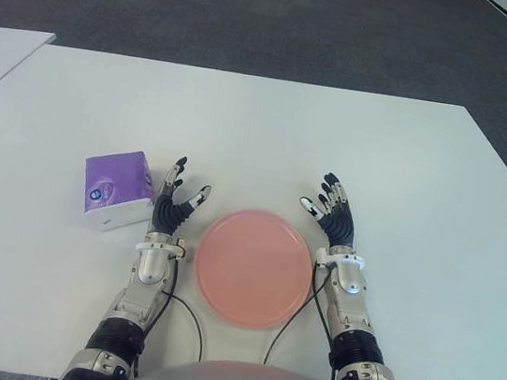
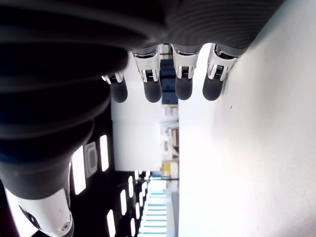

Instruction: Put the tissue paper into the plate.

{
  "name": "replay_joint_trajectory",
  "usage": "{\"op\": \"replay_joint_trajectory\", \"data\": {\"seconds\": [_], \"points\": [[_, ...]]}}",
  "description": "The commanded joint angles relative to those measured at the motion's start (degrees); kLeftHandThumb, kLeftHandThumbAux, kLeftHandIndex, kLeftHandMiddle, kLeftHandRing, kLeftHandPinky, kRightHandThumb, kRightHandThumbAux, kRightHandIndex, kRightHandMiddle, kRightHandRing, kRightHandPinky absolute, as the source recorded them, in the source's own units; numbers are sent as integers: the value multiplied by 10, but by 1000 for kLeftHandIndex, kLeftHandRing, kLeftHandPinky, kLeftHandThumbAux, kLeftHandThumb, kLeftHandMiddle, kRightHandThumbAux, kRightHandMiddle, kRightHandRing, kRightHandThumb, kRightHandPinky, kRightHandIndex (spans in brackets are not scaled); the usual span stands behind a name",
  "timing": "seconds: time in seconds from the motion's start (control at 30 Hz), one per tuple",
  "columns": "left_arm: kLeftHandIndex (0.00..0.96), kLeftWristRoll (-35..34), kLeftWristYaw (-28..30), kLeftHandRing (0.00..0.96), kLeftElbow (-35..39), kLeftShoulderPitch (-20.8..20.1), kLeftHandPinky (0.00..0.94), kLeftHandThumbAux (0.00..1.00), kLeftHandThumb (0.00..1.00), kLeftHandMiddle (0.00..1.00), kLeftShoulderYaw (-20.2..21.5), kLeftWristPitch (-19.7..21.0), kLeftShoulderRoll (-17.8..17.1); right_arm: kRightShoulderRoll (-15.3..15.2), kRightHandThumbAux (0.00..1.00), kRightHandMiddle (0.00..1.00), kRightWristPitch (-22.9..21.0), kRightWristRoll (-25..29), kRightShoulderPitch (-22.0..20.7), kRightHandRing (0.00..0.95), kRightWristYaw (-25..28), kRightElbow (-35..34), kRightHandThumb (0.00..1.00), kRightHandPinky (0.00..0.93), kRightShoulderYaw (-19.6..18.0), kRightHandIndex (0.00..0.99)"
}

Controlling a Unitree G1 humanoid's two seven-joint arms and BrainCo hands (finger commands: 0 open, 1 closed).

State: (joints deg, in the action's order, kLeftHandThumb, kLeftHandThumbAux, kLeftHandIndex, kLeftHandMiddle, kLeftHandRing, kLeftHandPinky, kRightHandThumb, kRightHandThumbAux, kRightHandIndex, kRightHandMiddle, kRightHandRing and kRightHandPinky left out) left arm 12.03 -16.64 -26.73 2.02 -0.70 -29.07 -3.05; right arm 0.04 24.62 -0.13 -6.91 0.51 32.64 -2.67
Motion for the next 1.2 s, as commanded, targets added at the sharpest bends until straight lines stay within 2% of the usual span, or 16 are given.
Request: {"op": "replay_joint_trajectory", "data": {"seconds": [0.03, 1.0, 1.2], "points": [[0, -5, 7, 0, -14, 17, 0, 592, 23, 0, 1, 21, 4, 3, 739, 0, -35, 0, 47, 0, 0, 39, 26, 0, 1, 0], [0, -8, 10, 0, -12, 18, 0, 609, 22, 0, 1, 28, 3, 6, 745, 0, -34, 4, 46, 0, 3, 42, 29, 0, -1, 0], [0, 4, 5, 0, 24, 14, 0, 597, 27, 0, -1, 32, -5, 5, 727, 0, -36, 3, 46, 0, 3, 40, 28, 0, -1, 0]]}}
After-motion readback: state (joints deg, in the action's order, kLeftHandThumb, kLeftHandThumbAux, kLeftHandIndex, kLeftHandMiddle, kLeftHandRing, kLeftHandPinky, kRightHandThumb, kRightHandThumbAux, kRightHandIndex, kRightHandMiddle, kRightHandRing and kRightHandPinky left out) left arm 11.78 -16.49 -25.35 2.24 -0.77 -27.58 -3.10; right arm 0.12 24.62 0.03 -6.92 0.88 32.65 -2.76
